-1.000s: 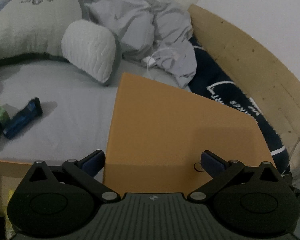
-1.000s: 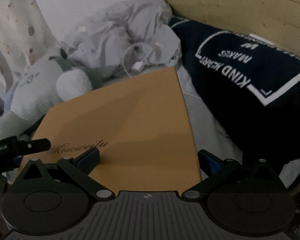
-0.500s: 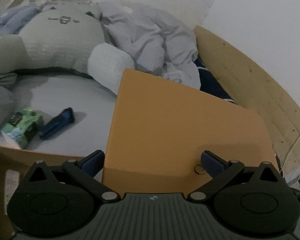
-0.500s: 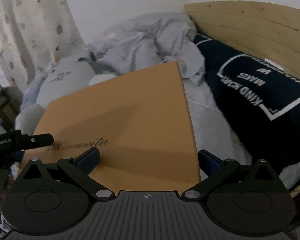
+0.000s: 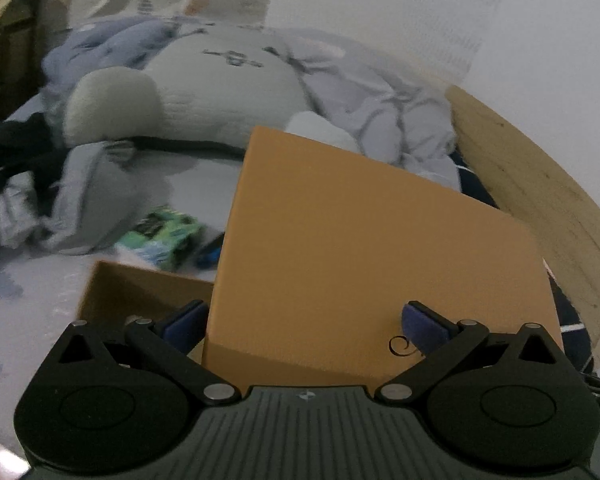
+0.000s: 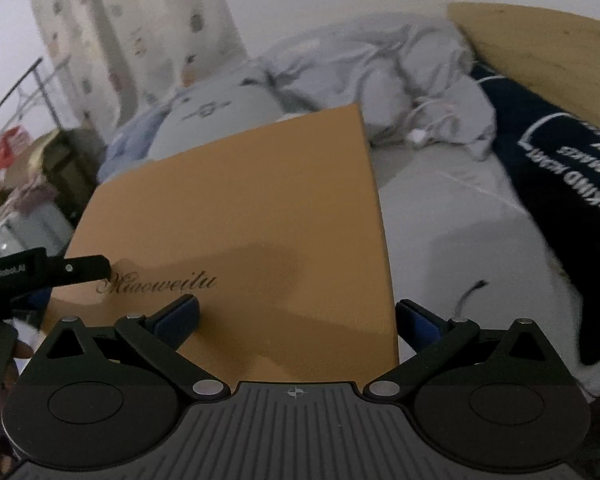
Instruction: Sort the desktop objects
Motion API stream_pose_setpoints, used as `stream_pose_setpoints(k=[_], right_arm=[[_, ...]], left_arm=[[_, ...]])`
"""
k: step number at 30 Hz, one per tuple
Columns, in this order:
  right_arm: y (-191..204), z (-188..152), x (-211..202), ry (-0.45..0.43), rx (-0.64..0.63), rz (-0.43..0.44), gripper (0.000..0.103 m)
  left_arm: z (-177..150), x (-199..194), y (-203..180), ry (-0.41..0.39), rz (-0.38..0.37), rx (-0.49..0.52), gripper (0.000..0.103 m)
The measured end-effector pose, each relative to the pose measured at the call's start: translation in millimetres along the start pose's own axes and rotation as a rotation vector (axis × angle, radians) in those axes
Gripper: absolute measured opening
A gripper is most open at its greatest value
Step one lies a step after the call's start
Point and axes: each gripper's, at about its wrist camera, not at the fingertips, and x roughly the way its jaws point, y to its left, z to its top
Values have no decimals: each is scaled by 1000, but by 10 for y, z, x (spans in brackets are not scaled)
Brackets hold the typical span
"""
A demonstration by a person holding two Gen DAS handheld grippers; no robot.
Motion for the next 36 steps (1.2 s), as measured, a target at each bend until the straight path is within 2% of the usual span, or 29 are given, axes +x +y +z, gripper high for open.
stream_pose_setpoints(k=[9,14,20,29,36], right_arm=[[703,-161,355,71,-58,81,103],[940,-272,577,118,-74,101,103],[1015,-431,914,185,-50,97,103],[1003,-649,1409,271,-22,46,103],[1000,-705,1561,289,-27,29,103]], left_arm=[[-33,-244,649,-13,87,-57,103],[-77,-208,896,9,130,-62,103],[-183,22,1092,58,151,-66,103],[-350,471,1290,133,157,-65,103],[-344,613,1383,149,139,-67,103]])
